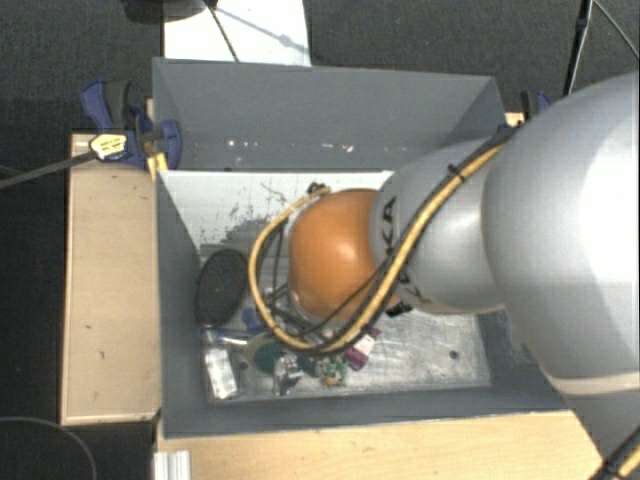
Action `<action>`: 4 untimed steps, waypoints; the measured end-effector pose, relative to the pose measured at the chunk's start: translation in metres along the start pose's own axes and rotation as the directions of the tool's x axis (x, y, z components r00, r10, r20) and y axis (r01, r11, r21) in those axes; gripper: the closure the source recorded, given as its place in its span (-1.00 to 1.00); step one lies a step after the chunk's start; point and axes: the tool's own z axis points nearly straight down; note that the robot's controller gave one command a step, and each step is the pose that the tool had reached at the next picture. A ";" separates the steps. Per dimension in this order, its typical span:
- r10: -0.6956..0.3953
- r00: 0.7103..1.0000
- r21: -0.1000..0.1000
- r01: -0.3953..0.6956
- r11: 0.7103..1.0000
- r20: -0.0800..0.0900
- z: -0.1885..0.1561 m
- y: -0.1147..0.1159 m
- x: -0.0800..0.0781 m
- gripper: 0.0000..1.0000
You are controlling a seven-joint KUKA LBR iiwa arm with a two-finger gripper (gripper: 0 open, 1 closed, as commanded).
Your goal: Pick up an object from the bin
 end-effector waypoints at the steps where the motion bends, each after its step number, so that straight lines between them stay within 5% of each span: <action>1: 0.122 0.992 0.004 -0.122 0.993 -0.017 -0.010 -0.007 -0.002 -1.00; 2: 0.178 0.984 0.009 -0.178 0.984 -0.024 -0.026 -0.010 0.010 -1.00; 3: 0.219 0.976 -0.002 -0.219 0.976 0.005 0.001 -0.015 0.004 -1.00; 4: 0.336 0.942 0.004 -0.336 0.942 -0.004 0.007 -0.018 0.006 -1.00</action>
Offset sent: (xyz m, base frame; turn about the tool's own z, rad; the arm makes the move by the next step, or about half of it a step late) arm 0.0019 -0.0079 0.0086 0.1235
